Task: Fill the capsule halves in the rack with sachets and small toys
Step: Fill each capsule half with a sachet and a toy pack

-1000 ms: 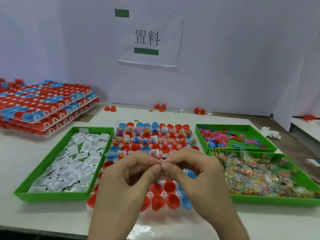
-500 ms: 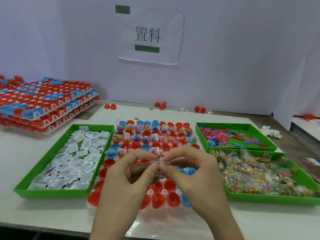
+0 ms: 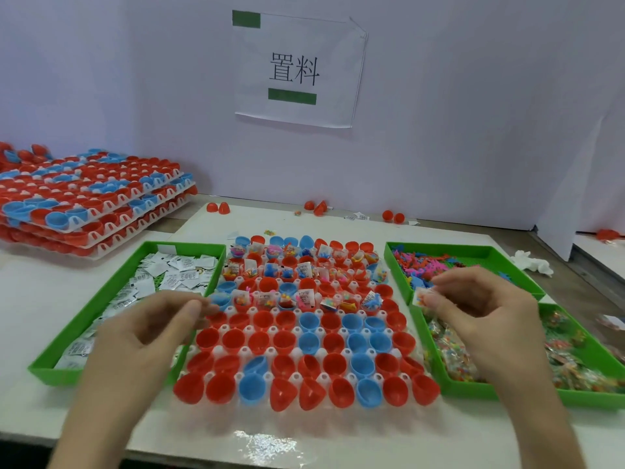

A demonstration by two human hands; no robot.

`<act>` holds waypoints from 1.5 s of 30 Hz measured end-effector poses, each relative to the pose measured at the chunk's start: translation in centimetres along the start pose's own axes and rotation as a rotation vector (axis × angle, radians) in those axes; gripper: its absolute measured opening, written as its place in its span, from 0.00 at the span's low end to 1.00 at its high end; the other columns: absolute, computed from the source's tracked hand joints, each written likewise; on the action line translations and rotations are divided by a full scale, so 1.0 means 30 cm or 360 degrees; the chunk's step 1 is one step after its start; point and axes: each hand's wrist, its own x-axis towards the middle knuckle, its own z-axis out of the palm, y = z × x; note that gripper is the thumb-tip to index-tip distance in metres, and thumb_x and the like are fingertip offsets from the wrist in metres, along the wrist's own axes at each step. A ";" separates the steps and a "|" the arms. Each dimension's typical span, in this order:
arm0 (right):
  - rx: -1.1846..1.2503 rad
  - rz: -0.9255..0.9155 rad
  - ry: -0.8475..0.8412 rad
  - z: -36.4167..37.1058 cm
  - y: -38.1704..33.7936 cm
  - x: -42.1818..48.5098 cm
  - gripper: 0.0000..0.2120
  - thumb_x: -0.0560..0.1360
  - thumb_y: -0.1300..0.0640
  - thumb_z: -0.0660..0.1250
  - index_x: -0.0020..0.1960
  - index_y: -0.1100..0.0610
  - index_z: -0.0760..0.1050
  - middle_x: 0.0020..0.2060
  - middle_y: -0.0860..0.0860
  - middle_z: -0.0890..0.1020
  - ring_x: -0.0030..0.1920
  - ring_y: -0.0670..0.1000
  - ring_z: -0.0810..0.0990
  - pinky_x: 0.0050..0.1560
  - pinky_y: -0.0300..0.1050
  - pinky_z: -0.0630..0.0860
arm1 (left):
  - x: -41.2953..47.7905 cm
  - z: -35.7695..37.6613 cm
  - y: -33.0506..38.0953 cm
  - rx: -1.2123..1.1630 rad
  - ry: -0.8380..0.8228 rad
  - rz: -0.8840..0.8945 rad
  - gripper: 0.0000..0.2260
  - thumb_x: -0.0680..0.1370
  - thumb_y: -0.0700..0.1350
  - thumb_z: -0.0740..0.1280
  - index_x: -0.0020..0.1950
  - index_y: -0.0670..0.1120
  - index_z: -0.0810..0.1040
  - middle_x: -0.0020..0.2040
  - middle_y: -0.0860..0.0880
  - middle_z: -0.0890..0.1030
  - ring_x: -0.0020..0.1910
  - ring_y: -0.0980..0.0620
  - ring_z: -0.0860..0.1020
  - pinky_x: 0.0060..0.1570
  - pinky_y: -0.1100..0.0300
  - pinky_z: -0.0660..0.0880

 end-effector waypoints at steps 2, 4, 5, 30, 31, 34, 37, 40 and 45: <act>-0.0181 -0.0023 -0.0072 -0.002 0.017 0.024 0.13 0.66 0.62 0.81 0.42 0.46 0.82 0.38 0.42 0.86 0.40 0.42 0.84 0.42 0.34 0.80 | 0.080 -0.076 -0.045 0.0297 0.0041 -0.0007 0.10 0.76 0.46 0.70 0.43 0.63 0.84 0.42 0.57 0.86 0.43 0.53 0.85 0.46 0.51 0.78; -0.0329 -0.0054 -0.0137 0.010 0.028 0.057 0.13 0.67 0.60 0.81 0.43 0.46 0.82 0.37 0.39 0.85 0.40 0.39 0.84 0.41 0.31 0.78 | 0.166 -0.121 -0.086 0.0613 0.0033 -0.0015 0.10 0.77 0.45 0.71 0.42 0.62 0.83 0.43 0.58 0.86 0.46 0.53 0.83 0.49 0.49 0.77; -0.0398 -0.0067 -0.0174 0.021 0.034 0.077 0.12 0.67 0.60 0.81 0.43 0.46 0.82 0.36 0.39 0.85 0.41 0.38 0.83 0.42 0.30 0.77 | 0.200 -0.128 -0.103 0.0752 0.0009 -0.0036 0.10 0.77 0.45 0.72 0.41 0.61 0.83 0.46 0.57 0.85 0.46 0.53 0.82 0.49 0.49 0.77; -0.0956 0.0047 -0.0754 0.150 0.124 0.207 0.17 0.69 0.60 0.79 0.42 0.40 0.77 0.34 0.42 0.83 0.35 0.38 0.81 0.32 0.27 0.72 | 0.235 -0.086 -0.152 0.1172 -0.0189 -0.0193 0.05 0.73 0.43 0.75 0.47 0.50 0.82 0.60 0.45 0.79 0.59 0.44 0.75 0.58 0.50 0.70; -0.0962 0.0047 -0.0778 0.151 0.120 0.212 0.17 0.69 0.61 0.79 0.41 0.41 0.78 0.33 0.42 0.83 0.36 0.36 0.81 0.31 0.27 0.72 | 0.235 -0.086 -0.151 0.1166 -0.0181 -0.0195 0.05 0.73 0.43 0.75 0.46 0.50 0.82 0.59 0.45 0.79 0.58 0.44 0.75 0.58 0.50 0.70; -0.1012 0.0071 -0.0865 0.161 0.109 0.223 0.17 0.70 0.65 0.77 0.40 0.43 0.79 0.31 0.41 0.83 0.35 0.32 0.81 0.30 0.25 0.72 | 0.234 -0.087 -0.150 0.1142 -0.0156 -0.0208 0.05 0.73 0.42 0.76 0.42 0.49 0.81 0.57 0.45 0.79 0.57 0.44 0.75 0.56 0.50 0.70; -0.1080 0.0081 -0.0895 0.168 0.105 0.230 0.16 0.69 0.65 0.76 0.39 0.43 0.79 0.31 0.41 0.84 0.34 0.34 0.82 0.31 0.26 0.72 | 0.230 -0.086 -0.151 0.1121 -0.0131 -0.0204 0.06 0.73 0.42 0.76 0.39 0.49 0.81 0.54 0.45 0.79 0.56 0.45 0.75 0.55 0.50 0.70; -0.1122 0.0065 -0.0909 0.173 0.105 0.233 0.16 0.69 0.64 0.76 0.40 0.43 0.79 0.32 0.41 0.84 0.34 0.34 0.81 0.30 0.25 0.71 | 0.227 -0.086 -0.149 0.1103 -0.0121 -0.0190 0.05 0.73 0.43 0.75 0.39 0.48 0.81 0.54 0.45 0.80 0.55 0.45 0.76 0.54 0.51 0.70; -0.1213 0.0027 -0.0845 0.177 0.104 0.230 0.15 0.69 0.59 0.78 0.41 0.41 0.77 0.38 0.40 0.80 0.38 0.40 0.79 0.32 0.28 0.67 | 0.223 -0.088 -0.139 0.1102 -0.0148 -0.0202 0.06 0.73 0.47 0.75 0.40 0.48 0.81 0.55 0.45 0.80 0.58 0.43 0.76 0.57 0.49 0.71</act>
